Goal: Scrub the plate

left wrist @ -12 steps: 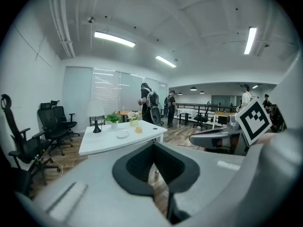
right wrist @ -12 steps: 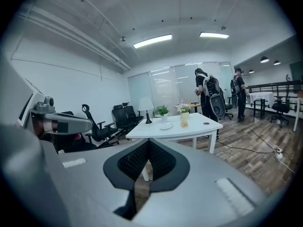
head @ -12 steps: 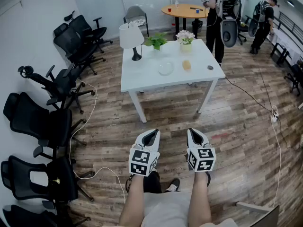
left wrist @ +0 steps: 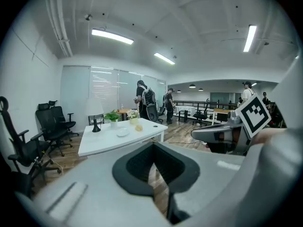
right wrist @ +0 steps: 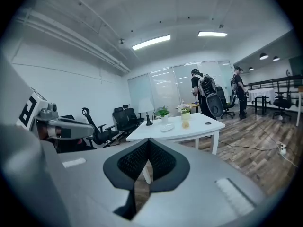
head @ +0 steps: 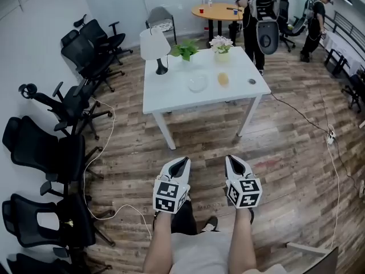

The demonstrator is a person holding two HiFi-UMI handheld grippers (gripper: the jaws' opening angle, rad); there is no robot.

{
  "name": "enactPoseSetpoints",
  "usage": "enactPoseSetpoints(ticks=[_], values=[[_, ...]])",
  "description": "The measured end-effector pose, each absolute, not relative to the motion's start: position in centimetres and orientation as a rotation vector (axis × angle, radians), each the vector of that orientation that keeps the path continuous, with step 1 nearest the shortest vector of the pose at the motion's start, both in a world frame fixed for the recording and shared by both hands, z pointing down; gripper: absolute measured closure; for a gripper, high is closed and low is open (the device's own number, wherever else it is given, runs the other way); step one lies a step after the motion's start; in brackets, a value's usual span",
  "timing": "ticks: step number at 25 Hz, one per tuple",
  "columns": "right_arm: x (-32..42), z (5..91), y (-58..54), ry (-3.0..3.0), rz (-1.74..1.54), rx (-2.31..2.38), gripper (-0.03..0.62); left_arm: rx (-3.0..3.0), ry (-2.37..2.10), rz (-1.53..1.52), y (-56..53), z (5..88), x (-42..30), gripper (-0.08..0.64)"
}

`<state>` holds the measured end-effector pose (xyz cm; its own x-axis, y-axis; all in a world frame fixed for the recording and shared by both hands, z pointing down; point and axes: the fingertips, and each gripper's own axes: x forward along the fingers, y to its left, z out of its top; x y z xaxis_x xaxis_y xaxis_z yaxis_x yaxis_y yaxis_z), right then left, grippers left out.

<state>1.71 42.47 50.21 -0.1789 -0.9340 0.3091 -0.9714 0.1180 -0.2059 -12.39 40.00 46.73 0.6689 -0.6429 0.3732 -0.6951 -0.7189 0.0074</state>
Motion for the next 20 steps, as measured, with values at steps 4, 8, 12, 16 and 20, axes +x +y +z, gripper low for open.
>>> enactPoseSetpoints(ticks=[4,8,12,16,20], values=[[1.9,50.3,40.3,-2.266,0.570,1.958,0.566,2.735,-1.076,0.531,37.4,47.1,-11.9,0.559],[2.1,50.5,38.0,-2.247,0.595,1.976,0.566,2.726,-1.050,0.523,34.2,47.3,-11.7,0.559],[2.5,50.1,34.9,-2.242,0.595,1.984,0.566,2.717,-1.018,0.540,30.7,47.8,-11.6,0.559],[3.2,49.9,31.3,-2.228,0.598,2.007,0.566,2.715,-0.986,0.574,27.0,48.5,-11.5,0.559],[3.2,50.2,28.1,-2.194,0.619,2.031,0.566,2.714,-0.951,0.579,23.4,49.0,-11.7,0.559]])
